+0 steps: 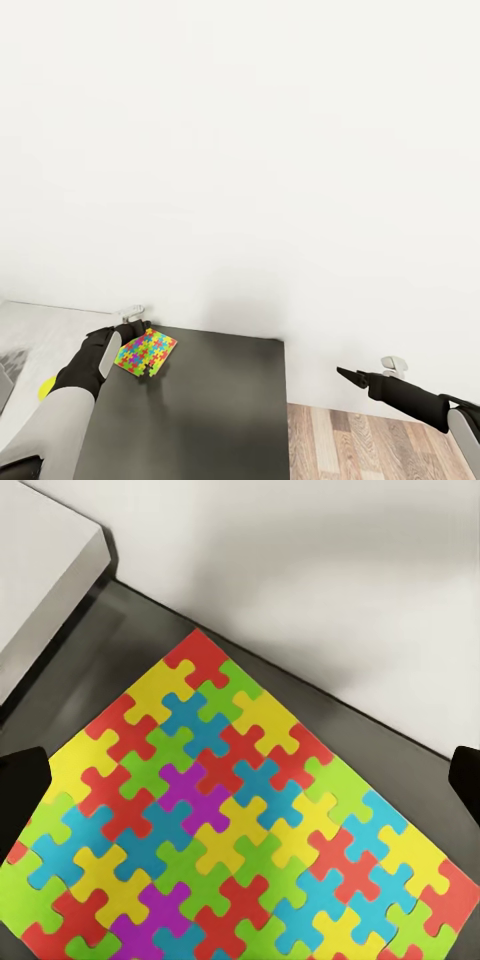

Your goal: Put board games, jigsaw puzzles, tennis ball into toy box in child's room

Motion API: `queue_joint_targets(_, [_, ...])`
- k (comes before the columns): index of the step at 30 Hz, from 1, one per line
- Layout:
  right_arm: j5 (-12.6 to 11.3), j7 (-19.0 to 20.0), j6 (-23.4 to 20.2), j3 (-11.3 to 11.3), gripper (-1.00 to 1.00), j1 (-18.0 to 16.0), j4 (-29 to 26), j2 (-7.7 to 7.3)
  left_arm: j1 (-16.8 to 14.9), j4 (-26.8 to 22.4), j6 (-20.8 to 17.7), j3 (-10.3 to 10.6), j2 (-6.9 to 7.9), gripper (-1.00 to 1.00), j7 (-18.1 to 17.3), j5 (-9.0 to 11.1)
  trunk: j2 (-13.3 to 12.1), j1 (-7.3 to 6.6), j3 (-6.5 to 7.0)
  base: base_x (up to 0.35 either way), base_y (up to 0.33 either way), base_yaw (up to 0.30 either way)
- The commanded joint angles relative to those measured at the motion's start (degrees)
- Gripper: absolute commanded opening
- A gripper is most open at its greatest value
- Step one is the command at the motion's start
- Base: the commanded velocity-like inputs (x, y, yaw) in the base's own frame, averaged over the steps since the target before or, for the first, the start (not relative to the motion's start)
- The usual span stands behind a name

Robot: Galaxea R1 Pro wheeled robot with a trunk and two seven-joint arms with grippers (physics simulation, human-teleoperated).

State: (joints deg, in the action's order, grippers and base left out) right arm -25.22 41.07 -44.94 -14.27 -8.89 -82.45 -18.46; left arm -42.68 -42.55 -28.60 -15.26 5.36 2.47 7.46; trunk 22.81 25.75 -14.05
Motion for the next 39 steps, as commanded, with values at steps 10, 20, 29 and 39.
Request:
queue_joint_targets(10, [2.05, 0.4, 2.55, 0.08, 1.0, -0.04, 0.01, 0.01, -0.03, -0.08, -0.32, -0.01, 0.0, 1.0, 0.26, 0.56, 0.11, 0.03, -0.11, 0.0, 0.0, 0.0])
queue_joint_targets(20, [2.1, 0.28, 2.38, 0.36, 1.0, -0.02, 0.01, 0.05, -0.03, -0.08, -0.32, 0.02, 0.0, 1.0, 0.26, 0.55, 0.11, 0.03, -0.11, 0.0, 0.0, 0.0])
queue_joint_targets(29, [2.16, -0.34, 1.82, 1.04, 1.0, -2.25, 7.94, -0.02, -0.03, -0.08, -0.32, 0.06, -0.06, 1.0, 0.26, 0.56, 0.11, 0.03, -0.58, 0.0, 0.0, 0.0])
queue_joint_targets(39, [2.26, -0.38, 1.79, 1.86, 1.0, -8.55, 19.37, 0.03, -0.03, -0.08, -0.32, 0.06, -0.09, 1.0, 0.26, 0.58, 0.11, 0.03, -1.51, 0.0, 0.0, 0.0])
